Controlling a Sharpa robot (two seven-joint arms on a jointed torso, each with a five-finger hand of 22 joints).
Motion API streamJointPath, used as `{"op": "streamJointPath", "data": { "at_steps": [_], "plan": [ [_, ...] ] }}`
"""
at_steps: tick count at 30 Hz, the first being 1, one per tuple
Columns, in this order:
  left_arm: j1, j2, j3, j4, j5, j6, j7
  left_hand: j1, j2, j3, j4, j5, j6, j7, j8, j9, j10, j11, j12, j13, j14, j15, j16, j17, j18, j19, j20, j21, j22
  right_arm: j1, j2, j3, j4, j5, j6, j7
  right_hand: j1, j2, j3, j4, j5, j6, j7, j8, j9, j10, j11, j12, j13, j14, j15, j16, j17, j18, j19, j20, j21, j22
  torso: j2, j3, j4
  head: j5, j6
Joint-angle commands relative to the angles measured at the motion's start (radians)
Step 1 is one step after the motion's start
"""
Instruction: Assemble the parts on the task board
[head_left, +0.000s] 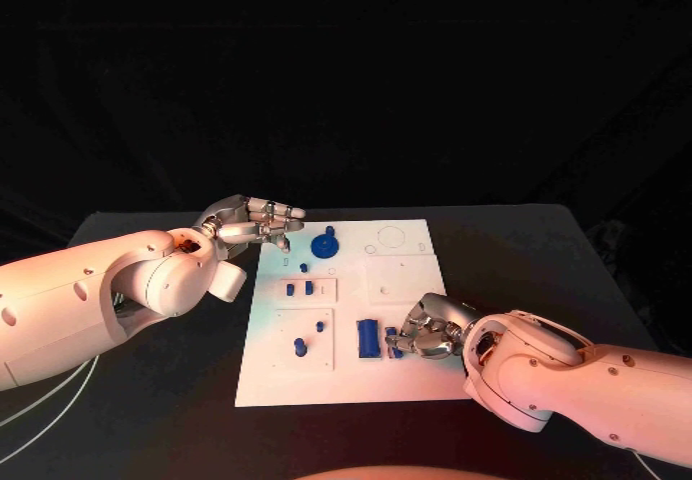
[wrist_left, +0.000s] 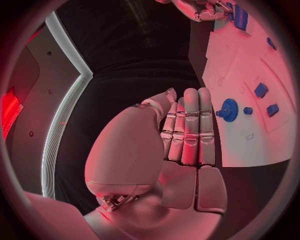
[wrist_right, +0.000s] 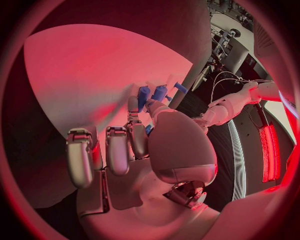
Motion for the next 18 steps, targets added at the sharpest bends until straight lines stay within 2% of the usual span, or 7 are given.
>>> {"op": "streamJointPath", "data": {
  "at_steps": [1, 11, 18],
  "plan": [
    [0.000, 0.001, 0.001, 0.004, -0.001, 0.017, 0.006, 0.000, 0.006, -0.005, -0.001, 0.003, -0.006, 0.004, -0.003, -0.001, -0.007, 0.003, 0.003, -0.001, -0.007, 0.000, -0.003, -0.001, 0.005, 0.001, 0.003, -0.007, -0.001, -0.004, 0.008, -0.002, -0.003, 0.001, 0.028, -0.004, -0.010, -0.011, -0.010, 0.002, 0.002, -0.009, -0.001, -0.004, -0.003, 0.009, -0.002, 0.001, 0.080, 0.078, -0.007, 0.005, 0.122, -0.002, 0.096, -0.006, 0.001, 0.258, 0.000, 0.0008, 0.0000, 0.002, 0.000],
    [0.000, 0.000, 0.001, 0.004, -0.001, 0.017, 0.004, 0.000, 0.006, -0.005, -0.001, 0.003, -0.006, 0.004, -0.003, -0.001, -0.007, 0.003, 0.003, -0.001, -0.007, 0.000, -0.003, -0.001, 0.005, 0.001, 0.003, -0.007, -0.001, -0.005, 0.010, -0.002, -0.013, -0.010, 0.019, -0.004, -0.044, -0.019, -0.060, 0.024, 0.007, -0.011, 0.000, -0.002, 0.002, 0.008, -0.001, 0.000, 0.081, 0.077, -0.006, 0.003, 0.120, -0.002, 0.095, -0.005, -0.002, 0.257, -0.001, 0.0006, -0.0005, 0.001, 0.001],
    [0.000, 0.000, 0.001, 0.004, -0.001, 0.018, 0.003, -0.001, 0.006, -0.006, 0.000, 0.003, -0.006, 0.004, -0.003, -0.001, -0.008, 0.003, 0.003, -0.001, -0.007, 0.001, -0.003, -0.001, 0.005, 0.001, 0.003, -0.007, -0.001, -0.006, -0.005, -0.002, 0.005, -0.014, 0.001, 0.017, -0.069, -0.022, -0.100, 0.033, 0.019, -0.011, 0.001, -0.002, 0.004, 0.007, 0.000, -0.001, 0.082, 0.077, -0.005, 0.003, 0.120, -0.001, 0.094, -0.005, -0.003, 0.256, -0.001, 0.0005, -0.0006, -0.003, 0.002]
  ]
}}
